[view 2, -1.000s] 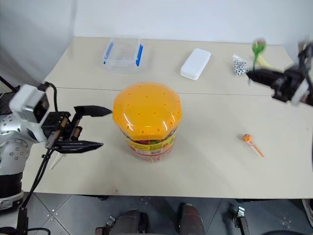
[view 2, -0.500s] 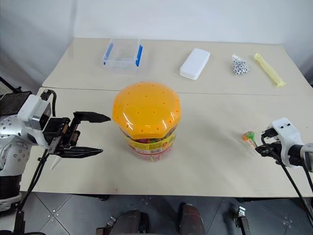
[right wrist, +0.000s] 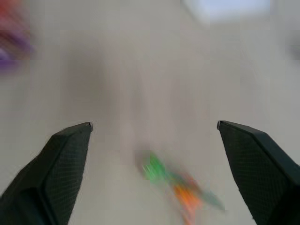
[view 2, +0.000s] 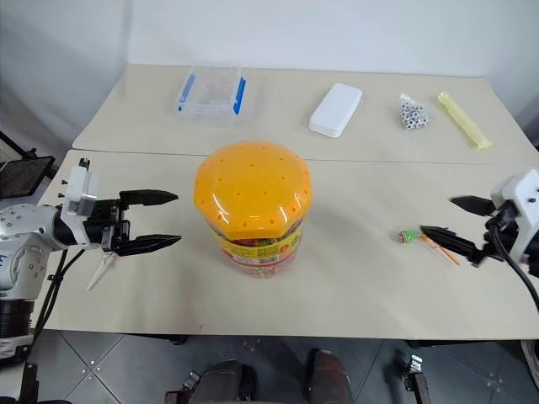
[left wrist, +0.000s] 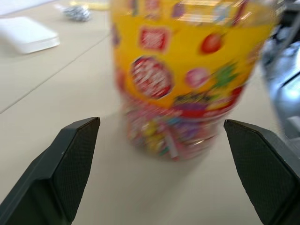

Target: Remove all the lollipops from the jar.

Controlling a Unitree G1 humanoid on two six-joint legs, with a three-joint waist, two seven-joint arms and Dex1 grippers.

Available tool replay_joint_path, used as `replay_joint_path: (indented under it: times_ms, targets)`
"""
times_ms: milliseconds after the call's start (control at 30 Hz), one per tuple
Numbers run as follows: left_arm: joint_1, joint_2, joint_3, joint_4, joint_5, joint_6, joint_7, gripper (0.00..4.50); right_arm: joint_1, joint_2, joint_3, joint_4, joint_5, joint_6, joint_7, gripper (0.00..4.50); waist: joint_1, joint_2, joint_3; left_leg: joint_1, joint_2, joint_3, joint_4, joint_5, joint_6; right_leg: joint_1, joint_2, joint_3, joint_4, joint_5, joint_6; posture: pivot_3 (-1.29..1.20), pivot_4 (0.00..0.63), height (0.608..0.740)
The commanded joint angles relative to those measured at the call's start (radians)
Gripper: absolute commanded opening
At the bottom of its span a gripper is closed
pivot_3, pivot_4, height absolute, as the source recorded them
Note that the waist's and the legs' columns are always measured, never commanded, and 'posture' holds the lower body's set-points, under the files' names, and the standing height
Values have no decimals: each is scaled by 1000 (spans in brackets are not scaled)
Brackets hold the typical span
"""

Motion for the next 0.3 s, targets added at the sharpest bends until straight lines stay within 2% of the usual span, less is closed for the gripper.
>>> replay_joint_path:
  times_ms: [33, 133, 233, 300]
  targets:
    - [95, -2, -7, -56, 74, -85, 33, 4500, 23, 52, 144, -182, 20, -80, 76, 4485, -6, 1, 0, 0, 0, 0, 0, 0, 0, 0, 0, 0, 1, 0, 0, 0, 150, 740]
    - [163, -31, -19, -76, 118, -104, 103, 4500, 47, 124, 291, -201, -66, -178, 87, 4485, -8, 0, 0, 2, 0, -1, -1, 0, 0, 0, 0, -1, 3, 0, 0, 0, 150, 740]
    - [201, -78, -4, -73, 146, -134, 186, 4500, 85, 148, 370, -122, -195, -346, 134, 4485, 8, 0, 0, 0, -1, -1, 2, 0, 0, 0, -1, -1, 2, 0, 0, 0, 150, 740]
    - [235, -102, 5, -106, 141, -149, 214, 4500, 77, 185, 384, -60, -241, -414, 96, 4485, 11, 0, 0, 0, -1, -1, 2, 0, 0, 1, -2, 0, 1, 0, 0, 0, 150, 740]
